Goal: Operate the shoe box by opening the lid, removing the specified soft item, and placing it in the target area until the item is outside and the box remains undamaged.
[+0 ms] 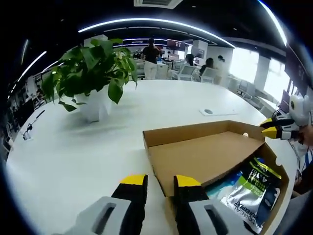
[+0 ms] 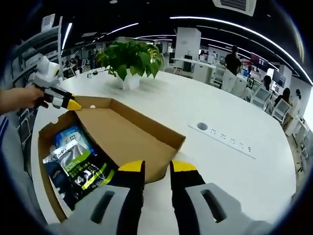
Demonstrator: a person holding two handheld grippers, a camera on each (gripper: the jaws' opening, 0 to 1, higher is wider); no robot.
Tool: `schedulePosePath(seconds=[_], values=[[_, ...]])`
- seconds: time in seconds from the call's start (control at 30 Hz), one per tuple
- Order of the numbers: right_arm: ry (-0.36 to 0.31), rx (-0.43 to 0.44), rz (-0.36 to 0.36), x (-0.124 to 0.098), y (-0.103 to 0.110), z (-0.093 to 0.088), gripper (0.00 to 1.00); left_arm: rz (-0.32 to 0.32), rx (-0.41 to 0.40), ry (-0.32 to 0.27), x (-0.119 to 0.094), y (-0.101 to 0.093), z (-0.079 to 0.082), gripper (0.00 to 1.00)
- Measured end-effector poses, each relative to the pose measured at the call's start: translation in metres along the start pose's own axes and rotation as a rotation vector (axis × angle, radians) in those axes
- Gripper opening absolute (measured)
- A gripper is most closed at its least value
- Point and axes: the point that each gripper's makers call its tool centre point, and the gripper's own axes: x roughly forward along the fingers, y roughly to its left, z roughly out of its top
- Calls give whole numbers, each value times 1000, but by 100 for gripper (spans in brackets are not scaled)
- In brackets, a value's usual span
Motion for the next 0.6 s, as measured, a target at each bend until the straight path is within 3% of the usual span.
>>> schedulePosePath(seconds=[0.33, 0.6], values=[[-2, -33, 46, -20, 14, 5, 29, -16, 5, -14, -29, -4, 0, 32], [35, -48, 115, -33, 31, 2, 38, -39, -4, -3, -48, -15, -3, 36]])
